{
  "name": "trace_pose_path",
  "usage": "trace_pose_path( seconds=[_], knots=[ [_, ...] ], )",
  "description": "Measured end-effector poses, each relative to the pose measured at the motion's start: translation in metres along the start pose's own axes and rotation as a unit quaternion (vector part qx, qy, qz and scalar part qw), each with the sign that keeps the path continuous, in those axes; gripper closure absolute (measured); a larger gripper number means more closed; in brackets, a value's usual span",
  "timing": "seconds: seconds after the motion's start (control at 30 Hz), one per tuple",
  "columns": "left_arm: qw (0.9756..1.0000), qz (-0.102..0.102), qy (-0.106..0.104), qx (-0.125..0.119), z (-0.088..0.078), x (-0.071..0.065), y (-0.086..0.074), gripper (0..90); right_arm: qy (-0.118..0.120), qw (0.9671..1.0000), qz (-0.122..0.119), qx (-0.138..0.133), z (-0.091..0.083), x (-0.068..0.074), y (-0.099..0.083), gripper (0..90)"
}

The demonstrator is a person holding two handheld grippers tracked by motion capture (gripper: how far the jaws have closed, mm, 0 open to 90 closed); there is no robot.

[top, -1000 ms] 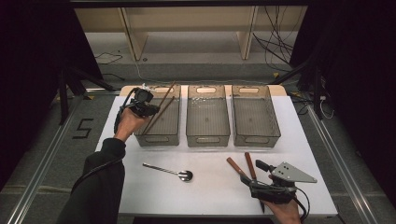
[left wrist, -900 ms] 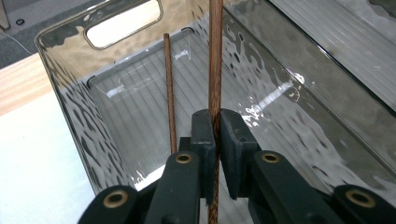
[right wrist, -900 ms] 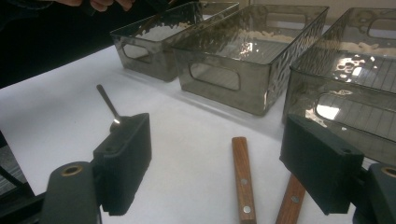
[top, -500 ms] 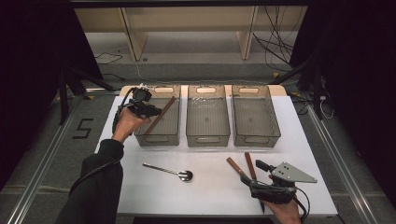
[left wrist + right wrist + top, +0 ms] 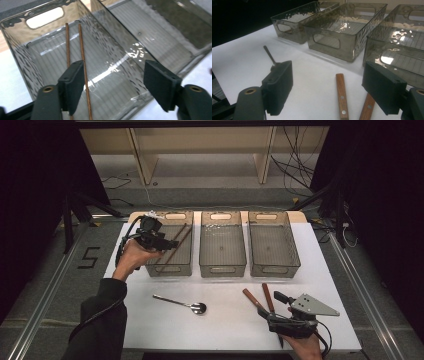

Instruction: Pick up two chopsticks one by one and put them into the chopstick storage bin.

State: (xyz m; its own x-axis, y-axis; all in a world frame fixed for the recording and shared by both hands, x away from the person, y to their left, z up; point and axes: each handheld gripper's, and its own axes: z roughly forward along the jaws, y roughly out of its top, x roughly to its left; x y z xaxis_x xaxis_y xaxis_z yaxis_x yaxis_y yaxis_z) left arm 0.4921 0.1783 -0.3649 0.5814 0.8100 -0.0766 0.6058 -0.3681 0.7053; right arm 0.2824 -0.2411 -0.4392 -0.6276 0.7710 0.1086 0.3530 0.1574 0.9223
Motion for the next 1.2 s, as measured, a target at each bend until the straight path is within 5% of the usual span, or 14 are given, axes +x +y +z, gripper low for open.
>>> trace_pose_path(
  seconds=[0.4,1.2],
  knots=[
    [0.9982,0.046,-0.037,-0.014,-0.018,-0.03,-0.024,23.3,-0.001,1.0,0.001,-0.002,-0.001,-0.001,0.0,25.2],
    [0.991,0.116,-0.046,0.048,-0.015,-0.064,-0.068,18.8,-0.001,1.0,0.002,-0.002,-0.001,-0.002,0.0,25.2]
  ],
)
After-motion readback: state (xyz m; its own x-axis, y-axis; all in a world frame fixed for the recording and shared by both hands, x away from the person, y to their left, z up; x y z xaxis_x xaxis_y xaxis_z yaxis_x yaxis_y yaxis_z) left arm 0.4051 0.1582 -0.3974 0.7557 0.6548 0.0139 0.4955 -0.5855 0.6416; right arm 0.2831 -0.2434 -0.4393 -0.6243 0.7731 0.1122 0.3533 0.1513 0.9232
